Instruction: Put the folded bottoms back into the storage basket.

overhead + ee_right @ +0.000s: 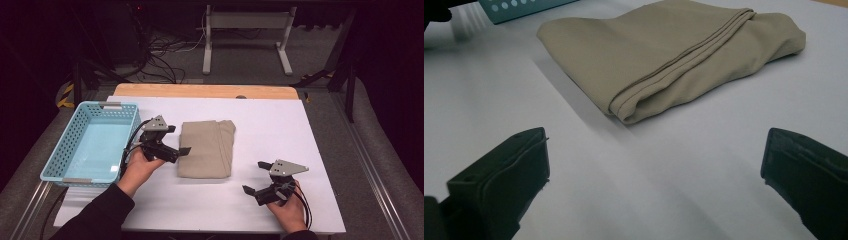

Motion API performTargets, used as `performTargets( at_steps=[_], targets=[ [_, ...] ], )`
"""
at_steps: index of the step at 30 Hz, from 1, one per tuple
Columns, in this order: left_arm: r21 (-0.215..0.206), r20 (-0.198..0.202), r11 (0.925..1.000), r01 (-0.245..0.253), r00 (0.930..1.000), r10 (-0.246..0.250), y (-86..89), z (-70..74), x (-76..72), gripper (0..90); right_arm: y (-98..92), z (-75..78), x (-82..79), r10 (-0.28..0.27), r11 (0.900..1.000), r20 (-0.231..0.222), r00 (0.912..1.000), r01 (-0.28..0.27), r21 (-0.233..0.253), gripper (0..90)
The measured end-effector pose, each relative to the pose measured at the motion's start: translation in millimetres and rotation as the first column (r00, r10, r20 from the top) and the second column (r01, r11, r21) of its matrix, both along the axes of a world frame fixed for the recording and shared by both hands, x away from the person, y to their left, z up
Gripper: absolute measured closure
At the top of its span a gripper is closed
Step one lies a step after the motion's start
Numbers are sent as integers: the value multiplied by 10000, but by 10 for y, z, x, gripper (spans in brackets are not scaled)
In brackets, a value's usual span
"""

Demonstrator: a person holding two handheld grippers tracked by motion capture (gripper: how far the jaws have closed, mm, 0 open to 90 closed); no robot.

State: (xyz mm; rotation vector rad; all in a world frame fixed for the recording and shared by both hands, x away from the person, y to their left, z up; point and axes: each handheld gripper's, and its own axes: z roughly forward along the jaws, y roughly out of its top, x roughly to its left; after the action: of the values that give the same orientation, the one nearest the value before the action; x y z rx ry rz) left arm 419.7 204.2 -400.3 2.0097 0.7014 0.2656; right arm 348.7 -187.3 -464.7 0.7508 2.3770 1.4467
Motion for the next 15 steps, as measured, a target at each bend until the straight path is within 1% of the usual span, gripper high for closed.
performTargets(
  at_steps=[4,5,7,11,15],
  targets=[
    [26,-207,10000,-39,9998,40,-37,5,67,0,-1,0,-3,-44,10000,11,10000,44,-13,0],
    [86,-155,10000,-35,9999,36,-39,5,83,0,-2,1,-6,-44,10000,26,10000,44,-7,0],
    [105,-240,9999,-66,9997,69,-51,-2,109,0,-4,2,-10,-49,10000,41,10000,49,7,0],
    [222,-231,9997,-114,9997,119,-60,0,162,0,-5,1,-12,-46,10000,41,10000,46,1,0],
    [205,-282,9996,-203,9994,209,-79,7,207,0,-7,1,-12,-57,10000,42,10000,57,4,0]
  ],
)
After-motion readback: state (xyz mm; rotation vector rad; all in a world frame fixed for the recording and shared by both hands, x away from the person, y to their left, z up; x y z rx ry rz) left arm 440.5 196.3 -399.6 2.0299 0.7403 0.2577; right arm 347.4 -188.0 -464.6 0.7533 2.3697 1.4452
